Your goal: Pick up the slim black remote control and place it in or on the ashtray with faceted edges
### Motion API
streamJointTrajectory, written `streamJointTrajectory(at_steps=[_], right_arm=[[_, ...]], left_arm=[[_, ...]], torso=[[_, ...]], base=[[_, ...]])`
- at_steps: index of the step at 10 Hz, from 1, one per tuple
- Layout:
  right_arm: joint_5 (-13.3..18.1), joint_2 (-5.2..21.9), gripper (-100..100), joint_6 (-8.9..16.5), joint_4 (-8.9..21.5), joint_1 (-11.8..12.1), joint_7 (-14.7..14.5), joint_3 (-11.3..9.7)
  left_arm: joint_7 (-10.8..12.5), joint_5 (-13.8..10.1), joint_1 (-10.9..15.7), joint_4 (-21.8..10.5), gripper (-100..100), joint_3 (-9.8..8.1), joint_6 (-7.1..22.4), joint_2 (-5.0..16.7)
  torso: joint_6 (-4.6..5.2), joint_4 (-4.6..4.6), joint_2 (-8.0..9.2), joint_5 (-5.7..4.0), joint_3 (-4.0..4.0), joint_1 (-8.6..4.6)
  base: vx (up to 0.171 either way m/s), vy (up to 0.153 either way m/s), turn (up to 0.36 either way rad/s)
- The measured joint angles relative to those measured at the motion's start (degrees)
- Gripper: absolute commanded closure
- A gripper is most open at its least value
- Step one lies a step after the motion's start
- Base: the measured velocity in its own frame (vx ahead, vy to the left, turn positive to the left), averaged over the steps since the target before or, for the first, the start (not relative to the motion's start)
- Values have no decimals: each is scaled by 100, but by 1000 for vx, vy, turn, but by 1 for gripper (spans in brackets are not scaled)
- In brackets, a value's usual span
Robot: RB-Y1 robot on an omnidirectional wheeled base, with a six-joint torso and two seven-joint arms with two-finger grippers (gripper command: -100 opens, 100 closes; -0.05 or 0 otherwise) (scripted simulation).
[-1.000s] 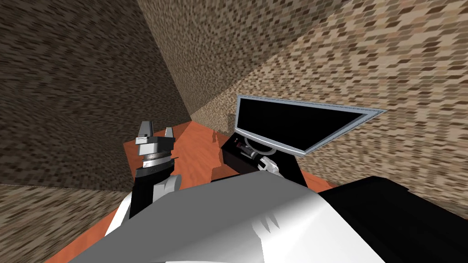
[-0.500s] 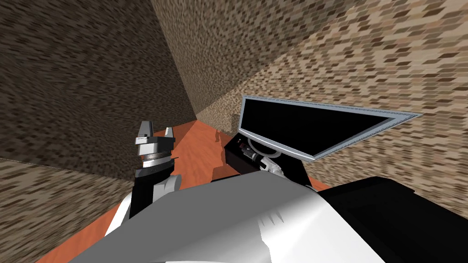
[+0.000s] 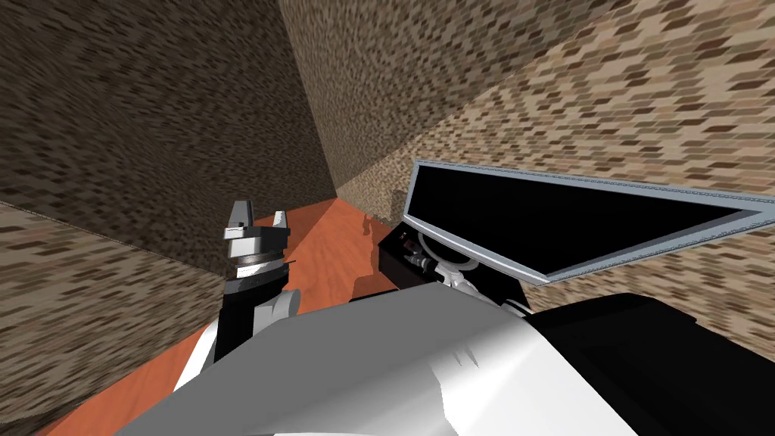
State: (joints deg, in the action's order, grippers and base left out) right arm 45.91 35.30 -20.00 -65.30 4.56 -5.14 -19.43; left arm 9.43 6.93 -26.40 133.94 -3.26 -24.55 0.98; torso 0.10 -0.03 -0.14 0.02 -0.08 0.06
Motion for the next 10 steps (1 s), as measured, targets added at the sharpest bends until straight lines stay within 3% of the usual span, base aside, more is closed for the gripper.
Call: streamJointTrajectory(at_steps=[2,4,5,6,10], right_arm=[[120,-45,-100,-97,438,-106,-158,-31],[330,170,-100,-95,881,-270,-136,-286],[393,173,-100,-217,1262,-264,-305,-244],[466,272,-100,-160,1213,-224,-279,-376],[829,596,-100,-43,1829,-375,-192,-906]], left_arm=[[0,0,1,0,0,0,0,0],[0,0,0,0,0,0,0,0],[0,0,0,0,0,0,0,0],[0,0,0,0,0,0,0,0],[0,0,0,0,0,0,0,0]], torso=[[-3,1,4,-1,3,1],[0,0,-3,0,-2,-1],[0,-1,-5,0,-3,1],[1,0,-1,0,-1,0],[-1,0,-3,0,-2,0]], base=[[26,34,220],[43,27,148],[36,22,77],[35,29,144],[46,30,165]])
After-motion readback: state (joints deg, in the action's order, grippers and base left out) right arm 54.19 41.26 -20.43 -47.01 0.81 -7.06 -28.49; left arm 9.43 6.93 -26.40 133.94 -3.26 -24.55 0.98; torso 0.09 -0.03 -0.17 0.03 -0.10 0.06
